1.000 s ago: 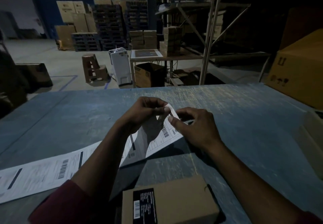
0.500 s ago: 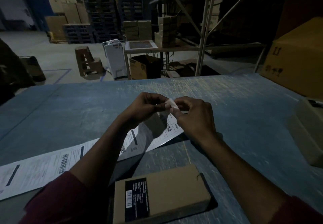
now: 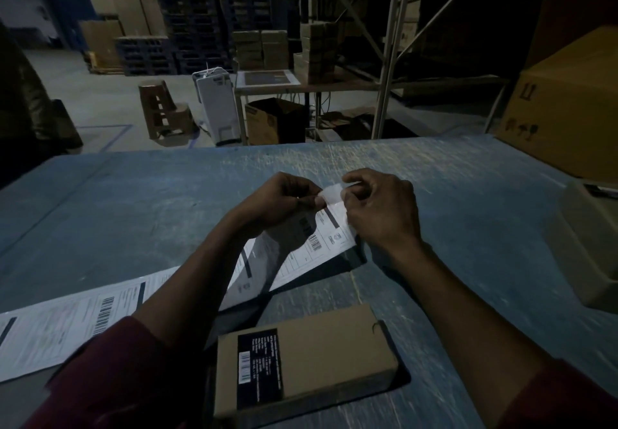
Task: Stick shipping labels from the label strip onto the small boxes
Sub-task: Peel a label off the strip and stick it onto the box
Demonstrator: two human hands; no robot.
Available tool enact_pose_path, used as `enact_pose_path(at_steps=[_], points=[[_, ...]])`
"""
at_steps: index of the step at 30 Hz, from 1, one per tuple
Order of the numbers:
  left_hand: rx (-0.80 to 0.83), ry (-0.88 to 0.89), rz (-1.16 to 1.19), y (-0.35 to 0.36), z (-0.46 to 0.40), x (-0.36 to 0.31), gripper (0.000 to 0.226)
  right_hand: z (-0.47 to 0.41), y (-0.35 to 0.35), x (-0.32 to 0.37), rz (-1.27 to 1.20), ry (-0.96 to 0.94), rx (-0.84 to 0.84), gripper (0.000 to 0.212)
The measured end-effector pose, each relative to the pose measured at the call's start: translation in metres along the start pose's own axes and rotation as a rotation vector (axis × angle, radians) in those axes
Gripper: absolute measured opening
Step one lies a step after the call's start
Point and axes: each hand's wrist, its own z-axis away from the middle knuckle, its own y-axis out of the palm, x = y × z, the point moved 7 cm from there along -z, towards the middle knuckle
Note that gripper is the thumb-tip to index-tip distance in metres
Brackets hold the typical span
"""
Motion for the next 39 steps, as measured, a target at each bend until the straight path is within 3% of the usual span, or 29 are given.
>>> enact_pose_path(at_steps=[5,8,12,19,26,31,39], points=[[0.0,-0.068,0.003,-0.006,-0.002,0.01,0.017,-0.01,-0.003,-0.031,-0.316,0.204,-0.076,0.027],[-0.07,-0.117,-0.236,-0.011,-0.006,0.026,0.012,-0.018,-0.006,-0.063,-0.393,0.388,-0.155,0.029],[-0.046,-0.147,-0.492,-0.004,-0.013,0.049,0.013,-0.023,-0.014,-0.095,-0.376,0.533,-0.232,0.035],[-0.216,-0.174,-0.703,-0.015,-0.018,0.055,0.02,-0.021,-0.033,-0.1,-0.425,0.563,-0.403,0.034],[-0.266,-0.159,-0.795,-0.029,-0.032,0.052,0.035,-0.02,-0.056,-0.113,-0.466,0.574,-0.573,0.037],[-0.423,-0.113,-0.785,-0.03,-0.019,0.052,0.033,-0.02,-0.069,-0.118,-0.451,0.564,-0.666,0.039],[-0.48,-0.132,-0.782,-0.028,-0.01,0.06,0.024,-0.011,-0.099,-0.106,-0.409,0.461,-0.873,0.036]])
